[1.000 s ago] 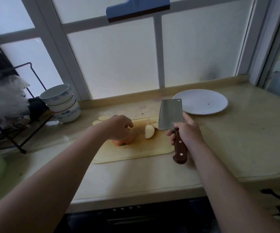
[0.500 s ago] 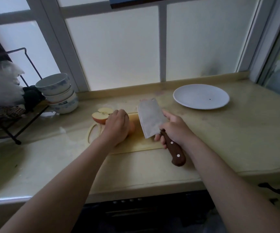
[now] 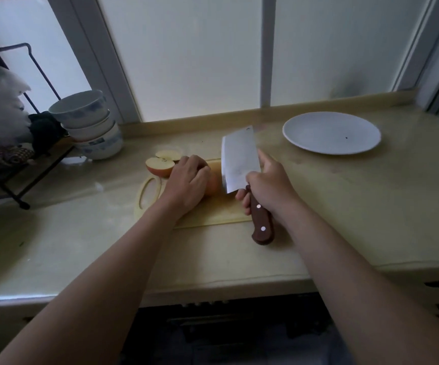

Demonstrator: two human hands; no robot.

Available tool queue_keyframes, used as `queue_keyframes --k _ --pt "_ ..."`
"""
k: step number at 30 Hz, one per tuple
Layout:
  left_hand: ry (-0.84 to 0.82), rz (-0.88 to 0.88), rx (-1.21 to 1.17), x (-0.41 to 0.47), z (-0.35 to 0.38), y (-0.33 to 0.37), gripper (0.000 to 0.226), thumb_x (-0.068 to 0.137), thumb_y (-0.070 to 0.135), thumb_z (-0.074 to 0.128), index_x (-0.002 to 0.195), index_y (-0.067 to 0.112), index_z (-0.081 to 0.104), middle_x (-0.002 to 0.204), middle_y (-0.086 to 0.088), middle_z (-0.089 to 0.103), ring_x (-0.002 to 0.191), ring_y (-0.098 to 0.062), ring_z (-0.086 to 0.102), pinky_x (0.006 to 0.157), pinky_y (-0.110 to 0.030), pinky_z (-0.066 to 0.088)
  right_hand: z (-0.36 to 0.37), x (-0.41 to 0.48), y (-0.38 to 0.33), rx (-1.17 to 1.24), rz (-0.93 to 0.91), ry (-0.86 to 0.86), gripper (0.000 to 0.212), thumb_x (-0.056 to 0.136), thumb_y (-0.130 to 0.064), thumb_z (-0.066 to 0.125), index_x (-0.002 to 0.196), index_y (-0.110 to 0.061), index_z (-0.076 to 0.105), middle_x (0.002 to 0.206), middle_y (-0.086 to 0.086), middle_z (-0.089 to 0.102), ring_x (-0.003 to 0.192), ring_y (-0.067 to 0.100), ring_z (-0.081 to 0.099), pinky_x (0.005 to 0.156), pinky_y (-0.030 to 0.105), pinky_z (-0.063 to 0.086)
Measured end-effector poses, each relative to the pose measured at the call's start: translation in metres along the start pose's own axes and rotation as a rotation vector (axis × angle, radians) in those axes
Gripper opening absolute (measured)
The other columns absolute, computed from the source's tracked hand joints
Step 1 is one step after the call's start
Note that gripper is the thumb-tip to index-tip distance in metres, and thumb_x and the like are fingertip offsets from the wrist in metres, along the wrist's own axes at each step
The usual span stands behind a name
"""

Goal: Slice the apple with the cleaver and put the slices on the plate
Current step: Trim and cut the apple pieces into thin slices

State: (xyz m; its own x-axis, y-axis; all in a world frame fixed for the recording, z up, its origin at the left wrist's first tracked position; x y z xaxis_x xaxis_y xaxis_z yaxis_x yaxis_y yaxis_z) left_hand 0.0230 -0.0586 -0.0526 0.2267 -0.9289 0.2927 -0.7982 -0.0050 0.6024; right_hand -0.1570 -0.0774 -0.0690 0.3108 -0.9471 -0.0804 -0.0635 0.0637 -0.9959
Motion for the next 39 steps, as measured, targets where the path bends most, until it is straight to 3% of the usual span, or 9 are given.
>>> queue_keyframes --k 5,10,13,16,18,21,27,33,39 --pt "-0.113 -0.016 0.08 -0.004 0.001 0.003 0.043 0.077 0.052 0.052 0.112 0.028 0.055 0.115 0.0 0.048 0.107 -0.022 0.048 0.092 -0.039 0.045 -0.009 -0.004 -0.002 0.147 -0.011 0.031 0.055 0.088 0.011 0.03 0.095 -0.034 0.06 0.067 0.021 0.06 0.044 0.021 0.046 0.043 0.03 0.045" --pt "-0.35 -0.084 0.492 0.002 0.004 0.013 0.04 0.095 0.049 0.048 0.128 0.027 0.05 0.132 -0.005 0.048 0.124 -0.031 0.043 0.106 -0.05 0.038 -0.011 -0.011 -0.004 0.18 -0.036 0.01 0.058 0.092 0.008 0.033 0.094 -0.044 0.058 0.07 0.022 0.06 0.049 0.022 0.047 0.046 0.031 0.046" --pt "-0.505 -0.109 0.691 0.004 0.004 0.035 0.044 0.101 0.041 0.041 0.136 0.016 0.053 0.131 -0.009 0.056 0.111 -0.029 0.057 0.096 -0.041 0.05 -0.014 -0.014 -0.006 0.172 -0.051 0.019 0.055 0.094 0.006 0.035 0.093 -0.045 0.056 0.07 0.022 0.061 0.048 0.022 0.049 0.045 0.032 0.047" --pt "-0.617 -0.249 0.674 0.002 0.002 0.039 0.043 0.099 0.039 0.046 0.125 0.008 0.061 0.111 -0.014 0.069 0.083 -0.027 0.072 0.082 -0.039 0.061 -0.015 -0.015 -0.008 0.162 -0.061 0.023 0.057 0.094 0.006 0.035 0.103 -0.047 0.054 0.074 0.026 0.063 0.045 0.021 0.05 0.042 0.03 0.048" --pt "-0.652 -0.292 0.643 0.0 0.005 0.04 0.036 0.096 0.036 0.049 0.11 0.007 0.064 0.095 -0.013 0.069 0.066 -0.026 0.069 0.075 -0.037 0.062 -0.014 -0.016 -0.008 0.15 -0.075 0.018 0.058 0.093 0.007 0.035 0.111 -0.045 0.052 0.076 0.026 0.064 0.044 0.021 0.051 0.041 0.03 0.048" --pt "-0.634 -0.331 0.573 -0.004 0.011 0.037 0.015 0.1 0.028 0.052 0.097 0.013 0.054 0.078 -0.005 0.057 0.062 -0.019 0.058 0.073 -0.033 0.053 -0.012 -0.016 -0.007 0.092 -0.087 -0.004 0.059 0.09 0.008 0.034 0.113 -0.044 0.049 0.074 0.023 0.064 0.043 0.022 0.052 0.041 0.03 0.048" --pt "-0.527 -0.464 0.499 -0.004 0.01 0.016 0.078 0.08 0.058 0.061 0.142 0.024 0.029 0.117 -0.015 0.048 0.09 -0.029 0.055 0.066 -0.036 0.046 -0.008 -0.012 -0.002 0.032 -0.088 -0.007 0.071 0.088 0.007 0.031 0.14 -0.04 0.046 0.07 0.018 0.064 0.045 0.022 0.056 0.042 0.031 0.05" --pt "-0.571 -0.441 0.489 -0.001 0.01 0.012 0.076 0.072 0.053 0.067 0.132 0.022 0.032 0.106 -0.015 0.054 0.085 -0.028 0.061 0.07 -0.036 0.049 -0.001 -0.008 0.001 -0.039 -0.013 -0.04 0.077 0.087 0.005 0.029 0.154 -0.03 0.042 0.073 0.02 0.065 0.045 0.022 0.058 0.044 0.032 0.051" --pt "-0.531 -0.483 0.363 -0.001 0.009 0.005 0.063 0.073 0.043 0.065 0.125 0.014 0.044 0.106 -0.016 0.057 0.077 -0.027 0.057 0.062 -0.033 0.043 0.003 -0.001 0.008 0.042 0.076 -0.049 0.076 0.088 0.008 0.026 0.153 -0.028 0.042 0.073 0.019 0.062 0.044 0.02 0.052 0.042 0.028 0.048"
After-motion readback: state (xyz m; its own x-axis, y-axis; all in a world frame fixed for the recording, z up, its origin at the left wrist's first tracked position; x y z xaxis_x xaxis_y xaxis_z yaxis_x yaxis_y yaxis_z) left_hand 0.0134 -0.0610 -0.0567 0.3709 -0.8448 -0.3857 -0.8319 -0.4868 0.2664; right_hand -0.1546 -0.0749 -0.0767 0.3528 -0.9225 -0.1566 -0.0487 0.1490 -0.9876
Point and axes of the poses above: each hand's wrist, its own x-axis towards the middle knuckle, its own z-axis out of the palm, y = z × x, the point moved 9 cm from there along x, towards the middle knuckle
